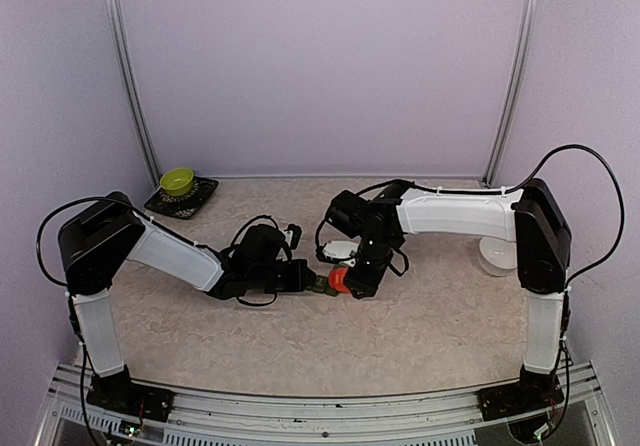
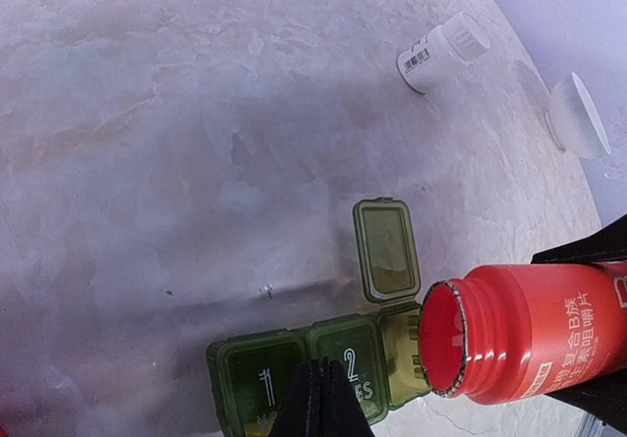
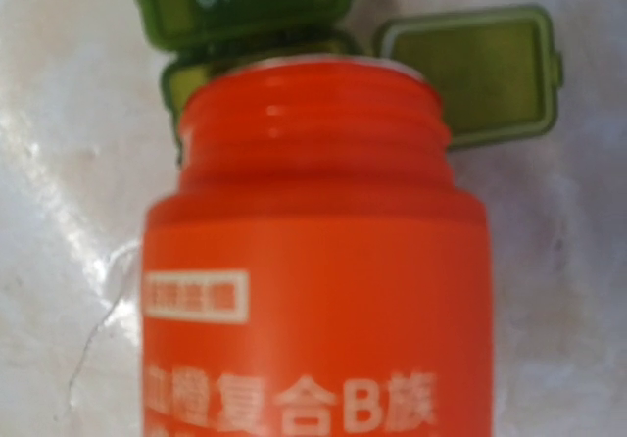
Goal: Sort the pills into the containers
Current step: Pour the pill into the compartment of the pill container.
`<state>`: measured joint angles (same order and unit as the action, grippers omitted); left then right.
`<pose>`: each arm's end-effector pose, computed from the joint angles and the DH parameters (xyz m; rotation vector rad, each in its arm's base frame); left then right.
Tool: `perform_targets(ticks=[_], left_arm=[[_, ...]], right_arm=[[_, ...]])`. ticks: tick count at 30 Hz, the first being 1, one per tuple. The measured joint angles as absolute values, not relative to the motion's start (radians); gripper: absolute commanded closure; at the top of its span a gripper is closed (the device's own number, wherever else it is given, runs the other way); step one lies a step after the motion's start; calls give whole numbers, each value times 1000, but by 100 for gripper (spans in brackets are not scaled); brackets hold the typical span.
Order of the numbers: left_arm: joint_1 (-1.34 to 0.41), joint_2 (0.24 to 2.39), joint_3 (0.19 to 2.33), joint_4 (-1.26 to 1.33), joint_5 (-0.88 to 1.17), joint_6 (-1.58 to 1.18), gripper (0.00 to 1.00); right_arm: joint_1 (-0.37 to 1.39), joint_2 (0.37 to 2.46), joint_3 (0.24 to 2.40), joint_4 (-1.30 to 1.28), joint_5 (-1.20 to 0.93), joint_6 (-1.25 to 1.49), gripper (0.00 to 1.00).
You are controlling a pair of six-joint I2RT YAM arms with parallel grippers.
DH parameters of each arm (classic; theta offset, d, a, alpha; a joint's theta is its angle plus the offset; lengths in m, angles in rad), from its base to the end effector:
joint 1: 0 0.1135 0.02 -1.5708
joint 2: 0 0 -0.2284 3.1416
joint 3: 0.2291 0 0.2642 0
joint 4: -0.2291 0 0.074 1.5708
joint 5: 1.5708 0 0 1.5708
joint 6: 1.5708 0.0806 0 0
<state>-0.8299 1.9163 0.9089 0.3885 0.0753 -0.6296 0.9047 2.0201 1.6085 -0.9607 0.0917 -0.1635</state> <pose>0.2731 -0.3075 0.0534 0.2787 2.3195 -0.8683 0.2588 0.3174 0.1200 -1.4767 2.5231 -0.0196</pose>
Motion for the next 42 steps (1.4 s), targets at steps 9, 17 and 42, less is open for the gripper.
perform_targets(ticks=[9, 17, 42], left_arm=[[-830, 1916, 908, 391, 75, -632, 98], [-830, 1916, 908, 392, 75, -632, 98], [-830, 1916, 908, 391, 75, -632, 98]], right_arm=[[953, 2059, 1646, -985, 187, -165, 100], [987, 2065, 1656, -998, 271, -172, 100], [986, 2048, 1619, -945, 265, -179, 100]])
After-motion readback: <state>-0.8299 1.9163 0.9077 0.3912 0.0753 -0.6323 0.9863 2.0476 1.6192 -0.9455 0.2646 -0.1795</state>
